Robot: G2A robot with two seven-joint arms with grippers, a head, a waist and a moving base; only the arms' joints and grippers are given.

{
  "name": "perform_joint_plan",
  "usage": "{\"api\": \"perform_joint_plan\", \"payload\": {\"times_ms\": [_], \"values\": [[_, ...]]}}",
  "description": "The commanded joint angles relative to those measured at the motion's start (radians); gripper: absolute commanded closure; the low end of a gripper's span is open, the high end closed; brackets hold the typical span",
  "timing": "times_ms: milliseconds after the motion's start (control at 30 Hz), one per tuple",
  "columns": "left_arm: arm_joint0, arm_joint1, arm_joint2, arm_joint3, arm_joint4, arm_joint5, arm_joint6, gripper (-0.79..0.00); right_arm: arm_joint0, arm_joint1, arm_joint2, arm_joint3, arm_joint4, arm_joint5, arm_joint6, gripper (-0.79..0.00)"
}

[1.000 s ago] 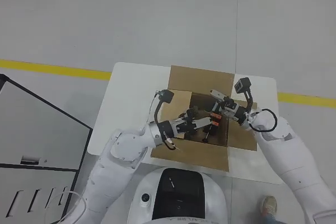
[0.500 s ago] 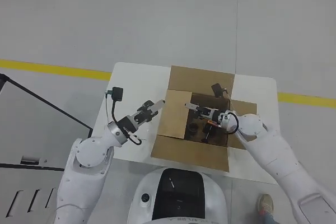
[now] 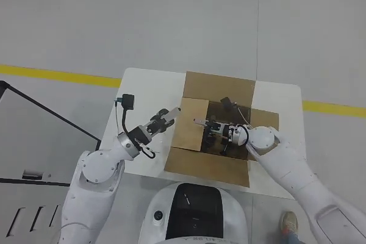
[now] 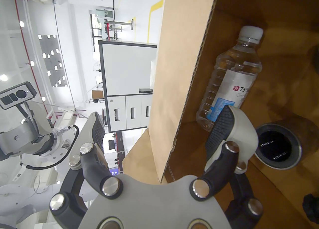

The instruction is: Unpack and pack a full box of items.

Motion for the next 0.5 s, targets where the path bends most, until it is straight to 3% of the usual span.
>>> {"api": "perform_joint_plan", "payload": {"times_ms": [0, 467], "values": [[0.003, 0.003, -0.008, -0.004, -0.008, 0.010, -0.010, -0.785, 0.016, -0.014, -0.016, 0.015, 0.009, -0.021, 0.004, -0.785], [0.057, 0.018, -0.042, -0.043, -0.120, 0.026, -0.045, -0.785, 0.072, -0.054, 0.011, 0.024, 0.079, -0.206, 0.055, -0.785]]}}
